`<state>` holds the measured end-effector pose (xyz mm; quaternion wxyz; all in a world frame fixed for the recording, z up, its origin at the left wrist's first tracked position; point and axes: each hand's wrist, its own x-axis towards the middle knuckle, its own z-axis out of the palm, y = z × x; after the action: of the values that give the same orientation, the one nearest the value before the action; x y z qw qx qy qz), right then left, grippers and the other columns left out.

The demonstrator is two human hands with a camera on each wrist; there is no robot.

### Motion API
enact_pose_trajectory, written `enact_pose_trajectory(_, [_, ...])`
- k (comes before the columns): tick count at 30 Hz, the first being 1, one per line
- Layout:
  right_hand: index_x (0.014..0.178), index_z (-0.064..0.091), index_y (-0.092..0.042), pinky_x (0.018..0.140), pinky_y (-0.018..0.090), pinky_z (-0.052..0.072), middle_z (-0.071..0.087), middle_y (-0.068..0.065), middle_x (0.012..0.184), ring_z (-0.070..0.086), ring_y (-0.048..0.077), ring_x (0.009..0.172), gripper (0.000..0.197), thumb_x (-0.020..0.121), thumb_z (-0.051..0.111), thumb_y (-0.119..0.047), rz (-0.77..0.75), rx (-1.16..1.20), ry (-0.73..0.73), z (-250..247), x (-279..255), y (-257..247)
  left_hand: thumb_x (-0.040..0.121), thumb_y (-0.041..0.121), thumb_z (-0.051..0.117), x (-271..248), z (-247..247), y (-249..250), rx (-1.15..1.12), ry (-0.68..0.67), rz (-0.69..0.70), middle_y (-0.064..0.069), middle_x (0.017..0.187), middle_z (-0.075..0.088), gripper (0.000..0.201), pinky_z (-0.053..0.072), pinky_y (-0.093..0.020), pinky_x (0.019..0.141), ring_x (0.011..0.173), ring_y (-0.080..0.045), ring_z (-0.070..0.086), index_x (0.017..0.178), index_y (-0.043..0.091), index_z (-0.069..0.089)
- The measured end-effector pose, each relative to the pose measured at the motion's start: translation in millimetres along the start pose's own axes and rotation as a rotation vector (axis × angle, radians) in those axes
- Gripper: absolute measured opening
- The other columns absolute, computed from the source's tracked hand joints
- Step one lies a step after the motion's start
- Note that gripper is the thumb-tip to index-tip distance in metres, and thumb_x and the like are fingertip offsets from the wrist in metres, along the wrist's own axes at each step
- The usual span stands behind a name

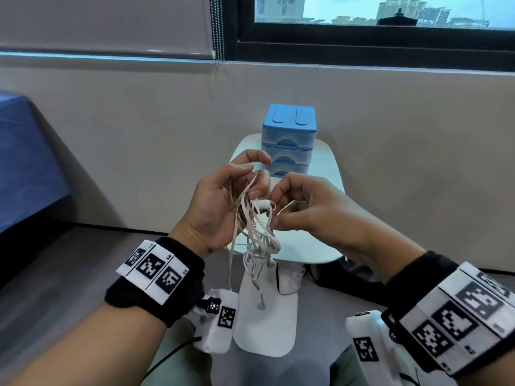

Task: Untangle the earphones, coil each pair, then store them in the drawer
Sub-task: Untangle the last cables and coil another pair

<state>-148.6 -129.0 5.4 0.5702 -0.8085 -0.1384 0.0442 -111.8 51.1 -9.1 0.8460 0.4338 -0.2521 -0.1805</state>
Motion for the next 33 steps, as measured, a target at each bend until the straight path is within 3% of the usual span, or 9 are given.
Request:
enact_pose_trajectory(2, [0.097, 0.062, 0.003, 0.075, 0.033, 0.051, 0.064, 0.016, 0.081, 0.059, 0.022, 0.075, 0.024, 0.08, 0.076, 0.012, -0.026, 0.017, 0.018, 2.1, 4.5, 5.1, 0.09, 0.018, 0.046, 1.2, -0.3, -0.8, 0.014, -0.008, 0.0, -0.002, 0.065, 0.038, 0.02, 0.038, -0.029, 0.054, 0.053, -0.016, 0.038, 0.106, 0.011, 0.055])
enact_pose_trajectory(7, [0.093, 0.07, -0.001, 0.059, 0.014, 0.045, 0.065, 0.007, 0.072, 0.058, 0.01, 0.062, 0.014, 0.084, 0.073, 0.009, 0.004, 0.002, 0.129, -7.0, 8.9, 10.0, 0.082, -0.001, 0.059, 3.2, -6.9, -5.6, 0.268, 0.075, 0.052, 0.001, 0.075, 0.05, 0.027, 0.047, -0.023, 0.058, 0.062, -0.012, 0.048, 0.102, 0.017, 0.059])
enact_pose_trajectory(11, [0.084, 0.073, -0.009, 0.054, 0.013, 0.042, 0.065, 0.003, 0.069, 0.055, 0.006, 0.058, 0.007, 0.087, 0.076, -0.002, 0.03, -0.052, 0.246, -16.6, 10.2, 13.2, 0.073, -0.01, 0.065, 5.4, -10.9, -10.9, 0.399, 0.106, 0.044, -0.004, 0.089, 0.056, 0.039, 0.048, -0.027, 0.071, 0.078, -0.016, 0.053, 0.096, 0.022, 0.062])
enact_pose_trajectory(16, [0.084, 0.068, -0.011, 0.052, 0.013, 0.041, 0.06, 0.003, 0.072, 0.051, 0.008, 0.06, 0.013, 0.096, 0.066, -0.006, 0.051, -0.053, 0.373, -24.9, 7.0, 12.7, 0.075, -0.007, 0.075, 9.0, -8.2, -12.7, 0.52, 0.139, 0.017, -0.013, 0.113, 0.067, 0.04, 0.056, -0.044, 0.093, 0.101, -0.021, 0.069, 0.107, 0.015, 0.065])
enact_pose_trajectory(19, [0.083, 0.062, -0.014, 0.058, 0.018, 0.042, 0.06, 0.001, 0.071, 0.053, 0.008, 0.063, 0.017, 0.099, 0.06, -0.008, 0.037, 0.091, 0.434, -30.6, 4.4, 8.2, 0.078, -0.014, 0.077, 10.8, -6.6, -9.7, 0.578, 0.172, -0.037, -0.013, 0.119, 0.068, 0.045, 0.058, -0.047, 0.098, 0.102, -0.024, 0.072, 0.115, 0.01, 0.068])
enact_pose_trajectory(23, [0.086, 0.057, -0.014, 0.056, 0.026, 0.041, 0.062, 0.007, 0.071, 0.055, 0.017, 0.064, 0.017, 0.102, 0.053, -0.009, -0.003, 0.46, 0.398, -33.1, 0.3, -3.3, 0.083, -0.008, 0.075, 12.8, 0.1, -7.0, 0.643, 0.162, -0.092, -0.014, 0.102, 0.074, 0.026, 0.057, -0.04, 0.092, 0.092, -0.024, 0.069, 0.106, 0.005, 0.074])
enact_pose_trajectory(26, [0.084, 0.053, -0.014, 0.056, 0.029, 0.037, 0.051, 0.008, 0.065, 0.05, 0.018, 0.058, 0.014, 0.097, 0.053, -0.008, 0.003, 0.56, 0.392, -37.3, 1.8, -7.7, 0.087, 0.001, 0.075, 12.7, 4.8, -4.7, 0.652, 0.159, -0.097, -0.021, 0.098, 0.071, 0.014, 0.052, -0.046, 0.094, 0.091, -0.029, 0.065, 0.1, 0.005, 0.076])
enact_pose_trajectory(29, [0.08, 0.058, -0.011, 0.054, 0.03, 0.031, 0.04, 0.005, 0.054, 0.038, 0.019, 0.049, 0.019, 0.096, 0.059, -0.02, 0.065, 0.334, 0.3, -45.2, 2.4, -4.6, 0.092, 0.003, 0.071, 11.3, 6.5, -3.1, 0.706, 0.156, -0.071, -0.03, 0.104, 0.071, 0.011, 0.052, -0.047, 0.091, 0.09, -0.026, 0.064, 0.101, 0.005, 0.077])
enact_pose_trajectory(33, [0.087, 0.071, 0.002, 0.053, 0.024, 0.032, 0.038, 0.006, 0.052, 0.033, 0.016, 0.05, 0.034, 0.101, 0.061, -0.028, 0.05, -0.041, 0.037, -42.9, -2.7, -4.5, 0.095, 0.002, 0.067, 9.2, 8.6, -4.1, 0.794, 0.109, -0.059, -0.024, 0.102, 0.073, 0.013, 0.045, -0.035, 0.076, 0.082, -0.019, 0.058, 0.103, 0.005, 0.077])
